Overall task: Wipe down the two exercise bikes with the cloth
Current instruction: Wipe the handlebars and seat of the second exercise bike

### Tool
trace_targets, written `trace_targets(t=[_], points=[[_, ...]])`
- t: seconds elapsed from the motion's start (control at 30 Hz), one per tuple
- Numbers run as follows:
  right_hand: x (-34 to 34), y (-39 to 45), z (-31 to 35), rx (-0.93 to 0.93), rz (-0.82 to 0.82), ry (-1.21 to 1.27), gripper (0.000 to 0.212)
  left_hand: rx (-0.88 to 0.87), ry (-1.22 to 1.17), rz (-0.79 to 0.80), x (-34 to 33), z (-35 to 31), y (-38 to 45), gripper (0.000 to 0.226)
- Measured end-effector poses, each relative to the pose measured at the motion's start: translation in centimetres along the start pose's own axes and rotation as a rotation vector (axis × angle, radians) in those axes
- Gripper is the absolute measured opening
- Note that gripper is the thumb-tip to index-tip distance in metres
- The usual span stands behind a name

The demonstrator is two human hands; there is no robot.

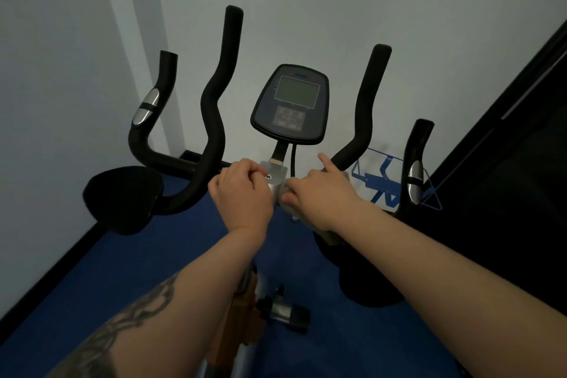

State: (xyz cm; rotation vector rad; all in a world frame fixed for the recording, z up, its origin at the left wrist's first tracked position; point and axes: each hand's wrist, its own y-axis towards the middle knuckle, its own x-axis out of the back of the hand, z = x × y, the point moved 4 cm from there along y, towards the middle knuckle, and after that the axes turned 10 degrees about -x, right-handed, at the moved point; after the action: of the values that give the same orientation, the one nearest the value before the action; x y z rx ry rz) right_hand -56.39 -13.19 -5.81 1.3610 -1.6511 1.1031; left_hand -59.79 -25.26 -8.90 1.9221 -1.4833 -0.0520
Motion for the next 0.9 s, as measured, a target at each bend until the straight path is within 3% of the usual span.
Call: trace_targets(t=[0.1,0.17,0.3,0.37,0.57,0.77,0.9], points=[[-1.4,-1.7,1.6,-0.097,-0.018,-0.121,0.068,0.006,-0.006,0.0,-0.1,0.0,-0.1,0.027],[-1.8,-2.2,2.3,-0.119,-0.046,-0.158,0.078,0.0,-0.001,-0.008,0.0,0.0,-0.1,0.028],[-0.4,0.6,0.7,0.056,0.063,-0.012,0.059,-0.007,0.008,-0.002,0.0,-0.1,0.0,0.028],[0.4,1.2,-0.3,0.131,0.111,0.013,0.059,0.003,0.007,0.006,0.1,-0.1,-0.1,0.027],[-2.1,-0.4,-0.1,0.145,-0.043,-0.175,0.072,0.005,-0.016,0.003,0.0,0.0,-0.2,0.028],[1.1,3.3,-0.5,0.179,0.191,-0.086,0.063,-0.006,0.021,0.018,0.1,-0.2,0.0,0.029],[-0.8,0.7,0.0,0.161,-0.043,-0.172,0.06,0.002,0.008,0.029,0.0,-0.2,-0.2,0.028]])
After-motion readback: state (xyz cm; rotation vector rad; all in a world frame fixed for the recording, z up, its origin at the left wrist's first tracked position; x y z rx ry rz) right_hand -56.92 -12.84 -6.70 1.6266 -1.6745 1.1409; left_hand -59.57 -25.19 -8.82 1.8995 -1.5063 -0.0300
